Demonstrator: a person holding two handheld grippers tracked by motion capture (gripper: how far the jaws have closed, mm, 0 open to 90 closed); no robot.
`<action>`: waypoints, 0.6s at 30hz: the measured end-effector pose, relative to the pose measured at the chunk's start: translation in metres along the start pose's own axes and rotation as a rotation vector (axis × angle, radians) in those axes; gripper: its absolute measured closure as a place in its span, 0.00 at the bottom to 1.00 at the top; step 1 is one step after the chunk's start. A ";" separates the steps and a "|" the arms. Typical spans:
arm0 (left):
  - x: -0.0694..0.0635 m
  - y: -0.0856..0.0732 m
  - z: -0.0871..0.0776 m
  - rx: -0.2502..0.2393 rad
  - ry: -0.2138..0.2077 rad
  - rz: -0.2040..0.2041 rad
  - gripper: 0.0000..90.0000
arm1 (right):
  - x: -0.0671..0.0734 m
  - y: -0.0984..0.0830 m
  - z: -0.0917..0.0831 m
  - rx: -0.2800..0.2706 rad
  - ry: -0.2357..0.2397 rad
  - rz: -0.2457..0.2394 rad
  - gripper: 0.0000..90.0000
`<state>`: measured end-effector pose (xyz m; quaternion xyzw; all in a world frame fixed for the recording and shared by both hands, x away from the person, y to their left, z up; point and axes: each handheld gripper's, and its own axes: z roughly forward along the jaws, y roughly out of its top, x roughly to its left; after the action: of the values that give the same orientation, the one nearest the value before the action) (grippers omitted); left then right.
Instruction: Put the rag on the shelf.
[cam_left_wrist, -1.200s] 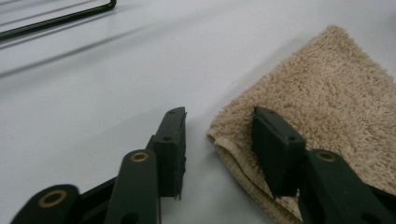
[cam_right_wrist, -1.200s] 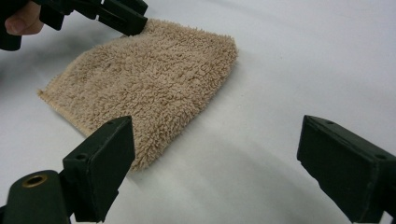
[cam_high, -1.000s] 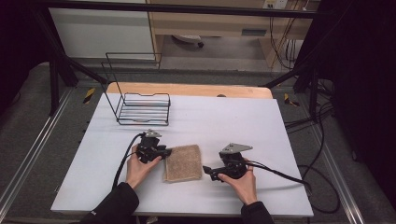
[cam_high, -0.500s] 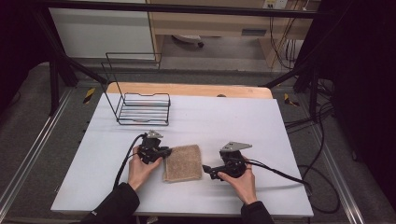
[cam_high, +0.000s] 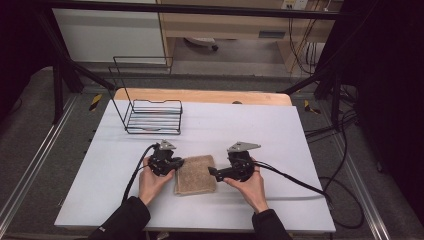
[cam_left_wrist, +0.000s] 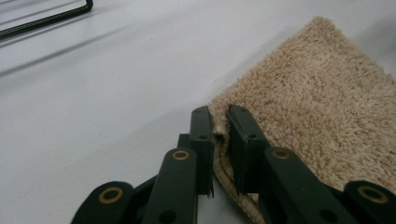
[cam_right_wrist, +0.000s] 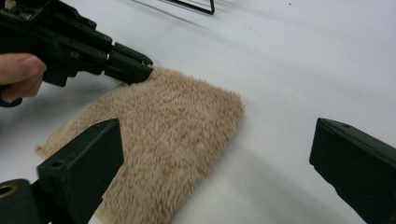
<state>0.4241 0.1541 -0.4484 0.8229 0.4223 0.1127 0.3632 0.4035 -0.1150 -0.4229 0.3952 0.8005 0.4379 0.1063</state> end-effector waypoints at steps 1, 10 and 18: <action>0.000 0.000 0.000 0.000 -0.001 0.001 0.89 | 0.000 0.003 0.003 0.005 -0.006 -0.007 0.07; 0.002 0.000 0.000 -0.001 -0.011 0.004 0.88 | -0.010 0.020 0.030 0.049 -0.044 0.022 0.28; 0.002 0.000 0.000 -0.003 -0.013 0.004 0.88 | -0.013 0.018 0.041 0.098 -0.046 0.022 0.52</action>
<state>0.4253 0.1560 -0.4490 0.8240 0.4179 0.1088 0.3668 0.4430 -0.0935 -0.4354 0.4188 0.8139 0.3900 0.1004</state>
